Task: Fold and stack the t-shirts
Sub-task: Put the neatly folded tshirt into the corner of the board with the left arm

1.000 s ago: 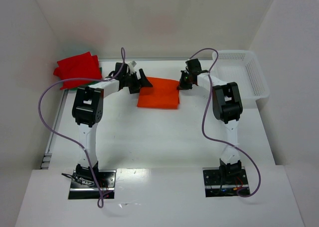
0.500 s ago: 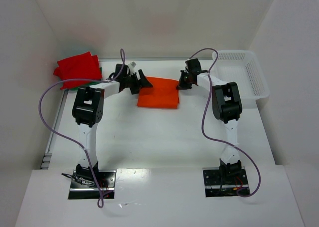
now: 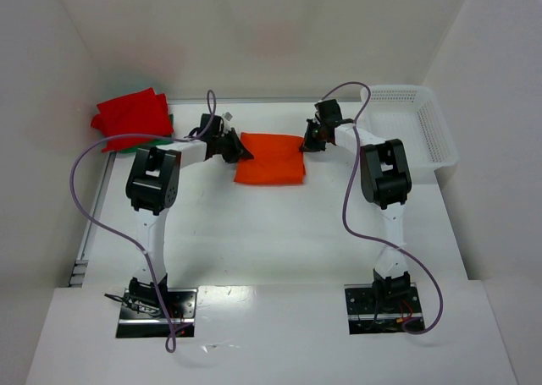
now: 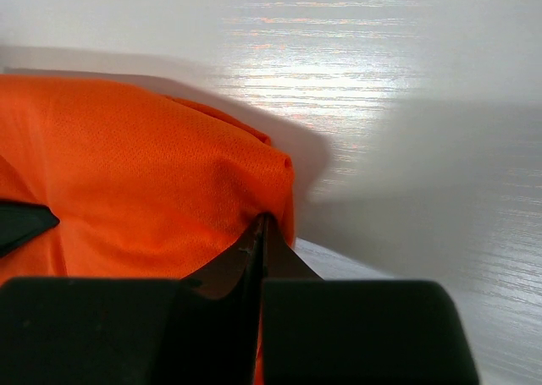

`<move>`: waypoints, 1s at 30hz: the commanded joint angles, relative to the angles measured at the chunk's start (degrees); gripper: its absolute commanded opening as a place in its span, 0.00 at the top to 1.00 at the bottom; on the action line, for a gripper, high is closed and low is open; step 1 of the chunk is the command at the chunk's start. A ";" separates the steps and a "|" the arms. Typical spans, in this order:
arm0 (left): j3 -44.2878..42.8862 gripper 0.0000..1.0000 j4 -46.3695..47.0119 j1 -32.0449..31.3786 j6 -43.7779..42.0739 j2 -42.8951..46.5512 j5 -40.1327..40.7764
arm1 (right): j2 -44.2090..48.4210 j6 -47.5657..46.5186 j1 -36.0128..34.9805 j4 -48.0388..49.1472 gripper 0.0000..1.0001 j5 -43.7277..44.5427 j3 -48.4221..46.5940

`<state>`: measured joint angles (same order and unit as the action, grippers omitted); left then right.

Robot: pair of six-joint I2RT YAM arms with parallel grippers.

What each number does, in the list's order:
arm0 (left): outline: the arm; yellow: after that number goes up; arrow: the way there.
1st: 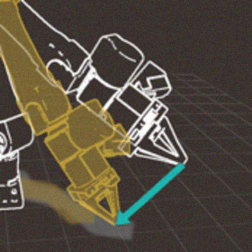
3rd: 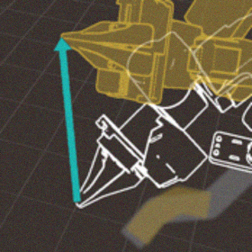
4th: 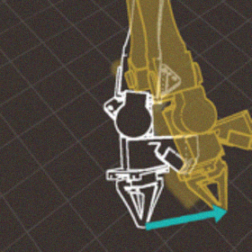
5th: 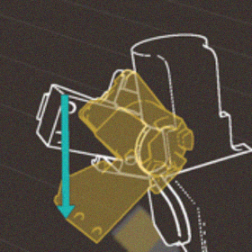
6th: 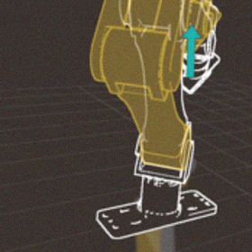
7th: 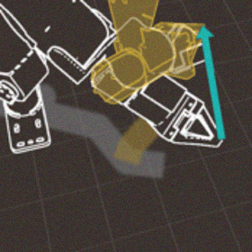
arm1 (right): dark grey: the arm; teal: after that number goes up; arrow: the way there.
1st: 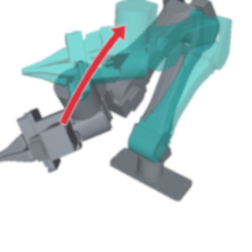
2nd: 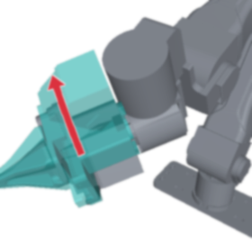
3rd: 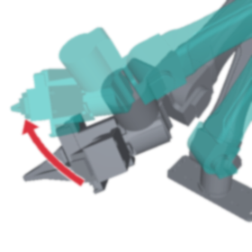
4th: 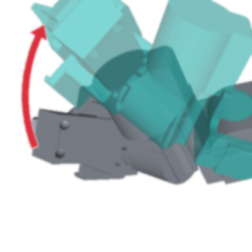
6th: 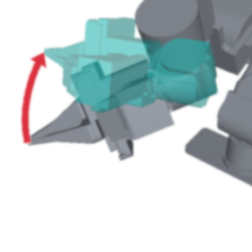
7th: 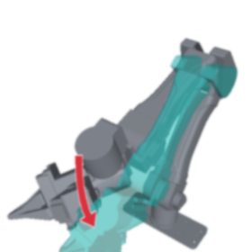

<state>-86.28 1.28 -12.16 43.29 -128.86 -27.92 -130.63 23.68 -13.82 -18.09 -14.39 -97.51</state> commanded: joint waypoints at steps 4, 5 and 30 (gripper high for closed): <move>-2.91 1.00 -10.57 -0.93 -3.99 -0.96 8.22 | 0.28 -1.01 -0.33 -2.57 1.00 1.56 -0.75; -4.41 1.00 -11.99 -0.93 -6.26 -0.26 11.89 | 1.94 -1.01 -0.33 -2.57 0.99 1.56 -0.14; -58.71 1.00 -41.60 16.99 -23.78 -12.73 20.01 | 43.51 6.29 0.20 -2.22 0.00 5.43 26.93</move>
<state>-137.27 -33.32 3.18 22.33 -139.26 -8.19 -92.51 27.51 -13.85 -21.10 -9.39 -73.73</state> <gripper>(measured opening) 0.025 0.997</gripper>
